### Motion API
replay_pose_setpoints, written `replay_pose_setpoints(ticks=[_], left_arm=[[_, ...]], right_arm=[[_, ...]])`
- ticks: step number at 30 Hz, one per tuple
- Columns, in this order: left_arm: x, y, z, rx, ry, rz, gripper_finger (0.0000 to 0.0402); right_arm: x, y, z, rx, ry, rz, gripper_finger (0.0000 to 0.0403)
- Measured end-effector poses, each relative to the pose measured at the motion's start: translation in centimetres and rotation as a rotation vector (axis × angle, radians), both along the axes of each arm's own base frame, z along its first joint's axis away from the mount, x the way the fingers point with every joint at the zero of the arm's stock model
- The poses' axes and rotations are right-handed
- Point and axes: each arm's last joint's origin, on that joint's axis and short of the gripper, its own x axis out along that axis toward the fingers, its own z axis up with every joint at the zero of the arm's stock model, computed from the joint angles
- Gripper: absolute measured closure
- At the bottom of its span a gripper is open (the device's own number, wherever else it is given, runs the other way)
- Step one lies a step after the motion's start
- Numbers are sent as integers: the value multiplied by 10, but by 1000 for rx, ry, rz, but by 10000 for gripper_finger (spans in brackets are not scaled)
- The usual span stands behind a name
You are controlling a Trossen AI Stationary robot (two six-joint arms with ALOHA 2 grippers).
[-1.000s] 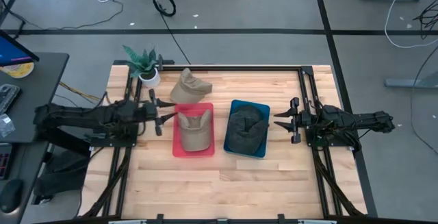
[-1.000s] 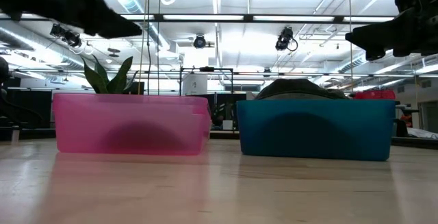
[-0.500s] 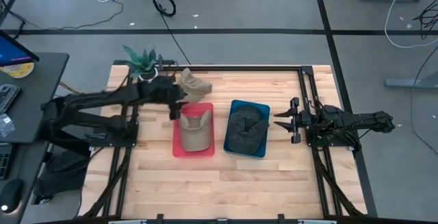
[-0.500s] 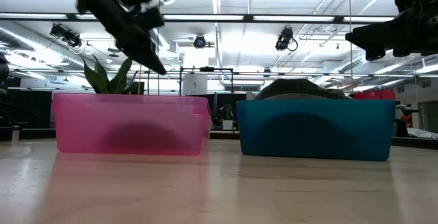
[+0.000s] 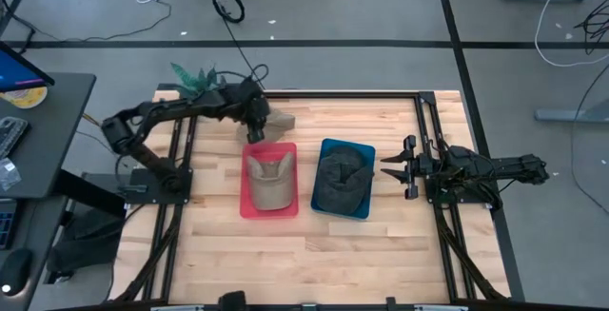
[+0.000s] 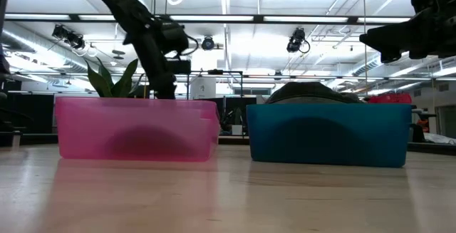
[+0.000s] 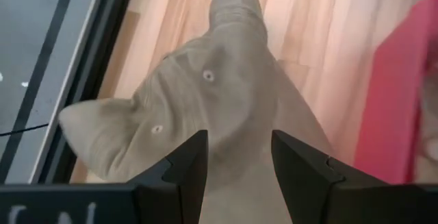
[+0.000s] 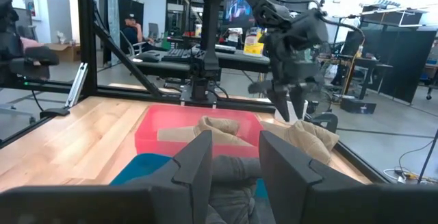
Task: Pick & Place hat
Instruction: Put the brown cap into the red bin
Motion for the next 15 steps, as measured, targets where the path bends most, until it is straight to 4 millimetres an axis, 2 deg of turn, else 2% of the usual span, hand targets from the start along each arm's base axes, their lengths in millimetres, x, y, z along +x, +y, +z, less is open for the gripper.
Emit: replay_pose_setpoints(ticks=[7,12,15], left_arm=[[18,14,-18,7,54,-26,236],[20,19,-45,-3,164,6,237],[21,20,-55,-13,207,-4,259]], right_arm=[[0,0,0,0,0,0,279],[0,0,0,0,0,0,279],[0,0,0,0,0,0,279]])
